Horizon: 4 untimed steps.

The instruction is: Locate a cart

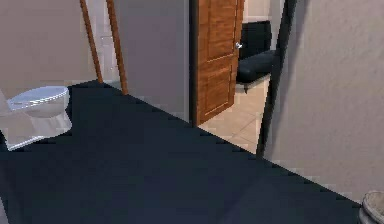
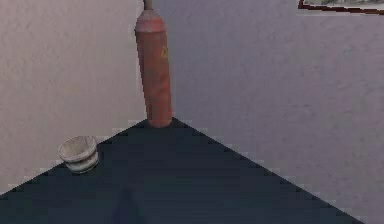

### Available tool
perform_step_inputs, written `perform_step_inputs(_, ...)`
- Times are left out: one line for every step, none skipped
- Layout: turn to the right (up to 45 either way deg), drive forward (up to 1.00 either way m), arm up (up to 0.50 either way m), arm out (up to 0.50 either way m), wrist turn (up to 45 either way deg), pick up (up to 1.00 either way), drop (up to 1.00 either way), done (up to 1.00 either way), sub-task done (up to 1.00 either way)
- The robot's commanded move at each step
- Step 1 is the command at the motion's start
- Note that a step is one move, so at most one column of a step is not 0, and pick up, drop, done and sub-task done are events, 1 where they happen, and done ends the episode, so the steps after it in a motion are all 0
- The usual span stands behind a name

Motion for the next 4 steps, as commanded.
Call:
perform_step_inputs(0.0, 0.35, 0.0, 0.0, 0.0, 0.0, 0.0, 0.0, 0.0)
perform_step_inputs(-27.0, 0.0, 0.0, 0.0, 0.0, 0.0, 0.0, 0.0, 0.0)
perform_step_inputs(0.0, 1.0, 0.0, 0.0, 0.0, 0.0, 0.0, 0.0, 0.0)
perform_step_inputs(0.0, 1.0, 0.0, 0.0, 0.0, 0.0, 0.0, 0.0, 0.0)
